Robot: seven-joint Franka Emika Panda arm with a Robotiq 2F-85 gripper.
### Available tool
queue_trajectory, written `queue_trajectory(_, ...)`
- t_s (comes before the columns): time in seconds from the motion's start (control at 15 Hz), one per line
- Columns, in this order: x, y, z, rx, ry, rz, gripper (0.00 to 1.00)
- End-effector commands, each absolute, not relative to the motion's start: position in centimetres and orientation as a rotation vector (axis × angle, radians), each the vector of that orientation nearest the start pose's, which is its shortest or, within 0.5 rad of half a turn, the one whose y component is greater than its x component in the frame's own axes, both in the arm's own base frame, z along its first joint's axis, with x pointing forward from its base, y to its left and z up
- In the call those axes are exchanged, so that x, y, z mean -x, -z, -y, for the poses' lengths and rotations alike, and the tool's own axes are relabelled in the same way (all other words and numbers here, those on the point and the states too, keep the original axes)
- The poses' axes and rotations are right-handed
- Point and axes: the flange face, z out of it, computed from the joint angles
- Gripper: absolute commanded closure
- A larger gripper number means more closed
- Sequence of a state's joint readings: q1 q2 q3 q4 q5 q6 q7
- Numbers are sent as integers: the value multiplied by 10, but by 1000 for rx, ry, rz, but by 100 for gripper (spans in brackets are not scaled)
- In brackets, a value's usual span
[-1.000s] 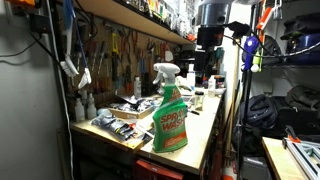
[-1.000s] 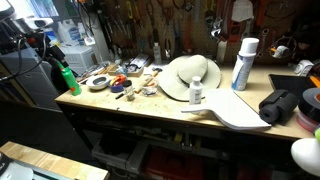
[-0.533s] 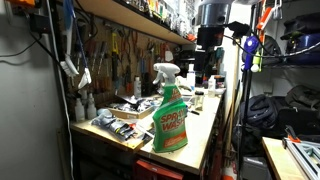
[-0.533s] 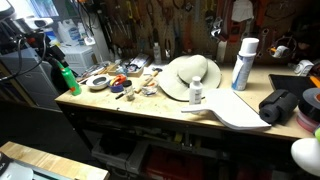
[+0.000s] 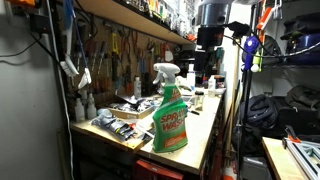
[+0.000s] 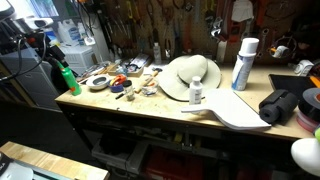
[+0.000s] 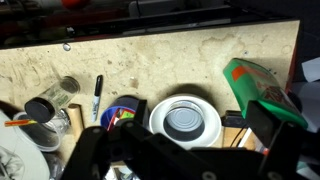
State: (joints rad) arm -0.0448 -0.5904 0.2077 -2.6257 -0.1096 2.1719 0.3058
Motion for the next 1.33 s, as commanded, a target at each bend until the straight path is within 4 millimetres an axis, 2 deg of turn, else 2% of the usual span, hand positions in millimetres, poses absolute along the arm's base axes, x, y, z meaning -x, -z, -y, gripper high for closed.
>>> queue_trajectory(0.0, -372, -446, -57, 3302, 273, -187, 0)
queue_trajectory(0.13, -372, -446, -57, 3302, 273, -187, 0)
queue_trajectory(0.4, -403, -428, -39, 3343, 422, -568, 0)
queue_trajectory(0.6, -425, -405, -22, 3323, 353, -835, 0)
queue_trajectory(0.8, -448, -378, -15, 3218, 138, -851, 0)
queue_trajectory(0.87, -454, -378, -15, 3166, 109, -846, 0)
queue_trajectory(0.93, -437, -386, -15, 3235, 199, -847, 0)
queue_trajectory(1.27, -450, -379, -14, 3193, 150, -851, 0)
